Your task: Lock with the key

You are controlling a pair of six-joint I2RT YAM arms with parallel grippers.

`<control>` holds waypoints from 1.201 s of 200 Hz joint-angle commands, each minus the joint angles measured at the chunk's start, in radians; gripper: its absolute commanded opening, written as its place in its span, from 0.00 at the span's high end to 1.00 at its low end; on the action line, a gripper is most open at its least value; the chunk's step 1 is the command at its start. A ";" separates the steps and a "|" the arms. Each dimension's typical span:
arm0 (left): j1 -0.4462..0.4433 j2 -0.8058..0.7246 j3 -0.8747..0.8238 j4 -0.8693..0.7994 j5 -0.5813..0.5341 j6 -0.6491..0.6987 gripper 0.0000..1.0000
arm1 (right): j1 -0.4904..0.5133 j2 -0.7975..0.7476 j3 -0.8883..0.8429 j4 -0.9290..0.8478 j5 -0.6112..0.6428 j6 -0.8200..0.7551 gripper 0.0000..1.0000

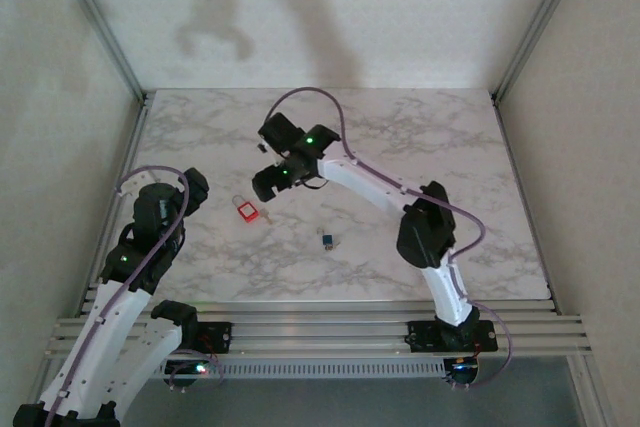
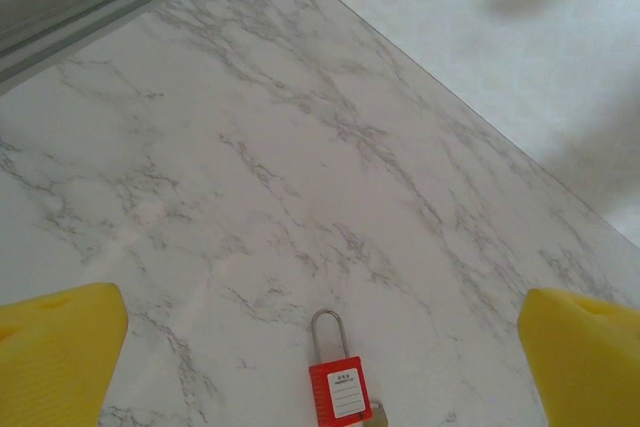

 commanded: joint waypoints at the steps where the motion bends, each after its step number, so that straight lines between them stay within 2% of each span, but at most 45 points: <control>1: 0.012 0.003 -0.011 0.010 0.029 0.023 0.00 | 0.003 -0.091 -0.137 0.018 0.099 0.098 0.01; 62: 0.012 0.010 -0.012 0.016 0.059 0.029 0.00 | 0.039 -0.318 -0.524 0.078 0.269 0.297 0.01; 113: 0.012 0.009 -0.018 0.023 0.075 0.032 0.01 | 0.092 -0.378 -0.733 0.158 0.282 0.397 0.03; 121: 0.011 0.007 -0.018 0.023 0.075 0.031 0.00 | 0.099 -0.373 -0.753 0.170 0.278 0.405 0.06; 136: 0.011 0.008 -0.020 0.026 0.075 0.031 0.01 | 0.107 -0.358 -0.783 0.198 0.265 0.416 0.17; 168: 0.012 0.008 -0.024 0.030 0.080 0.031 0.00 | 0.114 -0.332 -0.818 0.242 0.250 0.434 0.28; 200: 0.012 0.007 -0.029 0.034 0.082 0.032 0.00 | 0.115 -0.313 -0.820 0.271 0.243 0.442 0.34; 240: 0.011 0.006 -0.029 0.035 0.082 0.032 0.00 | 0.120 -0.264 -0.805 0.283 0.238 0.465 0.35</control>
